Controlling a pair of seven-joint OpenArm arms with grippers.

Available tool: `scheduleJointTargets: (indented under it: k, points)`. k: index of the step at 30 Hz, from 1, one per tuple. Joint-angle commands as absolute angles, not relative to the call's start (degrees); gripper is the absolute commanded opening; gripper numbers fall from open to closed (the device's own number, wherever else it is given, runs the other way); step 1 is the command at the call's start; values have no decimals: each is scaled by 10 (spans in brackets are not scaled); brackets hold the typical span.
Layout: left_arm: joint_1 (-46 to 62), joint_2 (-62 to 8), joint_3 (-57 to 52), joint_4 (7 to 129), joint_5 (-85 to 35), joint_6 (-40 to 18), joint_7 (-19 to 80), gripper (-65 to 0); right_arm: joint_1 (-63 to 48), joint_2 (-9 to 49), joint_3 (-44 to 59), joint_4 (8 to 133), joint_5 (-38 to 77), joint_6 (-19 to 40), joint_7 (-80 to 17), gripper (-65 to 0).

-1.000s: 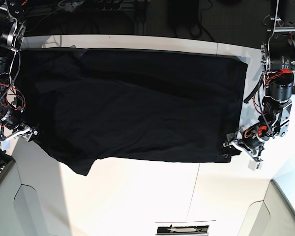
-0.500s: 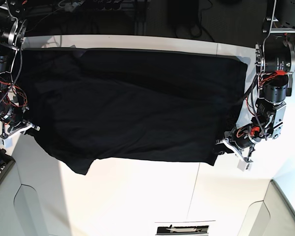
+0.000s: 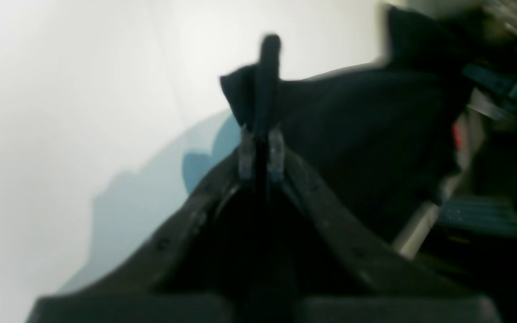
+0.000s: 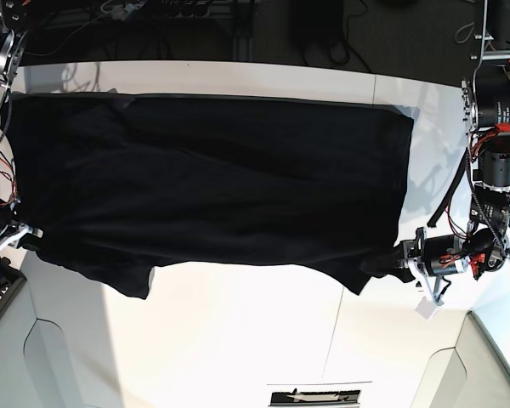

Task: Layout the t-shirt on the table in an organized manner, then fold the t-shirt properly
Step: 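Fold the grasped edge over the shirt with both grippers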

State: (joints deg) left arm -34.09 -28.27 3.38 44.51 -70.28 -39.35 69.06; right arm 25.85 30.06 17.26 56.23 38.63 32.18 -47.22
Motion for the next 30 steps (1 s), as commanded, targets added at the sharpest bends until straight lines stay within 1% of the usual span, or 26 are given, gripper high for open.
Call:
scheduleJointTargets:
  k: [1,4,8,13,17,18,19,21,22,23,24,27,30]
  points:
    - [-349,-302,30,471,-741,-400,705,-650,258,320,176,581,396,324,-466,-650]
    - [-316,-326,30,525,-800,-400,751,-650,211,338,176,616,399,324,-466,-650]
    - [-264,-357,30,586,-848,-400,779,-650,143,353,181,674,401,324,-465,-650]
    - [-208,-367,30,625,-850,-400,789,-650,74,355,213,728,400,324,-465,-650]
    - [-175,-367,30,625,-850,-400,788,-650,44,352,217,728,385,323,-465,-650]
    - [-168,-367,30,625,-850,-400,787,-633,39,350,217,728,383,323,-465,-650]
    - [-162,-367,30,625,-850,-400,786,-578,36,349,217,728,382,323,-465,-630]
    - [-155,-367,30,625,-850,-400,782,-461,34,344,217,728,377,323,-465,-394]
    - [-153,-367,30,625,-850,-400,782,-413,34,344,217,728,378,323,-463,-292]
    - [-152,-367,30,625,-850,-400,782,-381,35,345,217,729,380,323,-463,-221]
    - [-152,-367,30,625,-850,-400,782,-371,35,345,218,732,380,323,-457,-197]
    - [-152,-367,30,625,-850,-400,783,-371,35,344,230,751,395,323,-432,-201]
    - [-152,-367,30,625,-850,-400,782,-371,53,342,236,763,412,324,-434,-201]
